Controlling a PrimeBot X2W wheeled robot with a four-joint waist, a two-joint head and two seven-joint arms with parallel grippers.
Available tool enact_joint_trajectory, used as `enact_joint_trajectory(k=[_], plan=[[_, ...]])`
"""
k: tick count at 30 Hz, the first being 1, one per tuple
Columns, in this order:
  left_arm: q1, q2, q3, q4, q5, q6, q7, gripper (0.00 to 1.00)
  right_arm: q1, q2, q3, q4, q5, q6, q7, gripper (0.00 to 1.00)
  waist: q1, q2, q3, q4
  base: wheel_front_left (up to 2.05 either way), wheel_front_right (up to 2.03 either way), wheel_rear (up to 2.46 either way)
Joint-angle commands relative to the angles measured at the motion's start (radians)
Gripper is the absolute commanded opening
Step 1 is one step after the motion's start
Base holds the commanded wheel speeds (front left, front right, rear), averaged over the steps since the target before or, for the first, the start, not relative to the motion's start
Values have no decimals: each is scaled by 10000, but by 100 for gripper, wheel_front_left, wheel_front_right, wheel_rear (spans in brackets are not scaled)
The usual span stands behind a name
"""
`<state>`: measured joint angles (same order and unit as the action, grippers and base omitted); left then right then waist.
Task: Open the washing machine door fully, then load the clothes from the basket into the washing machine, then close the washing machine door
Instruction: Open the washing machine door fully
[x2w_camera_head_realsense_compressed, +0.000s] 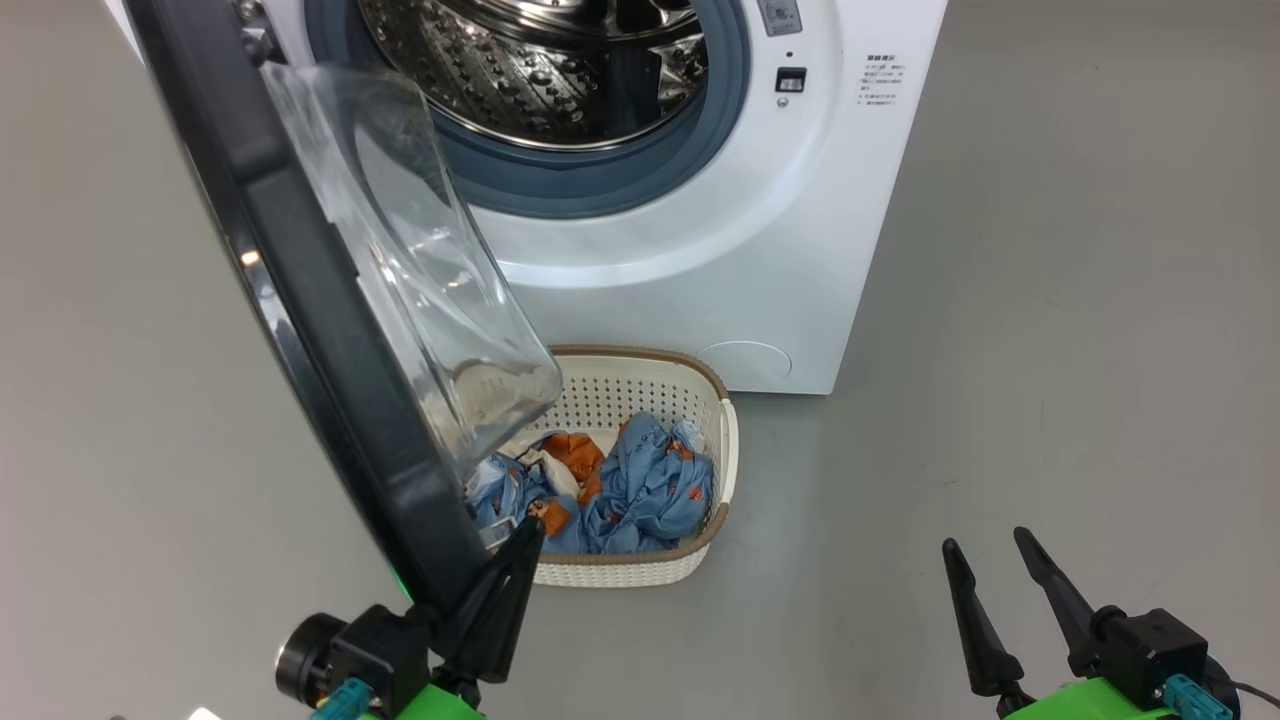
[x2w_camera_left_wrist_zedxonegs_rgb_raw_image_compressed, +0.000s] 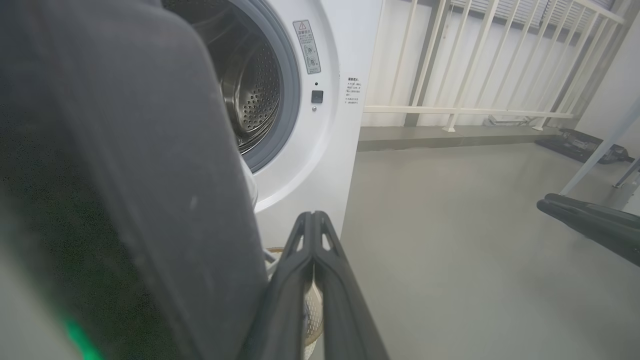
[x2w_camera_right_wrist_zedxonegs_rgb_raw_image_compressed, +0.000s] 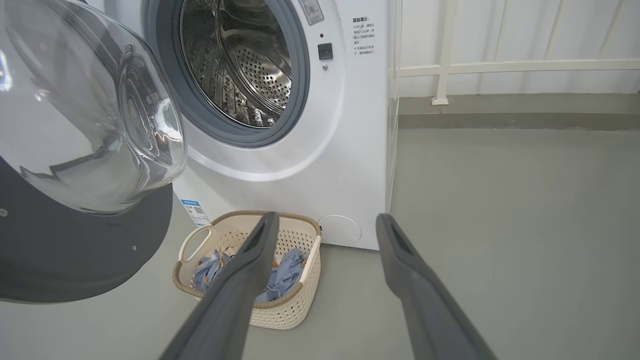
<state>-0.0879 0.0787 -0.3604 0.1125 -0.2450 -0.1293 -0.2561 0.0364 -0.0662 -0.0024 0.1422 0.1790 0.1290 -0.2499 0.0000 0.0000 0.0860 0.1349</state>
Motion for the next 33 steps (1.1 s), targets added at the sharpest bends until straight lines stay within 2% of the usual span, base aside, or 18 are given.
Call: enact_joint_trajectory(k=[1, 13, 33], plan=[[-315, 36, 444, -115, -44, -14, -57, 0, -396, -57, 266, -176, 62, 17, -118, 100, 0, 0, -18, 27, 0, 0, 0], [3, -167, 1079, -10, 89, 7, -57, 0, -276, -19, 278, -96, 137, 17, -118, 100, 0, 0, -187, 263, 0, 0, 0], [280, -272, 1805, 292, 179, 626, -57, 0, -91, -15, 349, -60, 226, 17, -118, 100, 0, 0, -341, 1139, 0, 0, 0]])
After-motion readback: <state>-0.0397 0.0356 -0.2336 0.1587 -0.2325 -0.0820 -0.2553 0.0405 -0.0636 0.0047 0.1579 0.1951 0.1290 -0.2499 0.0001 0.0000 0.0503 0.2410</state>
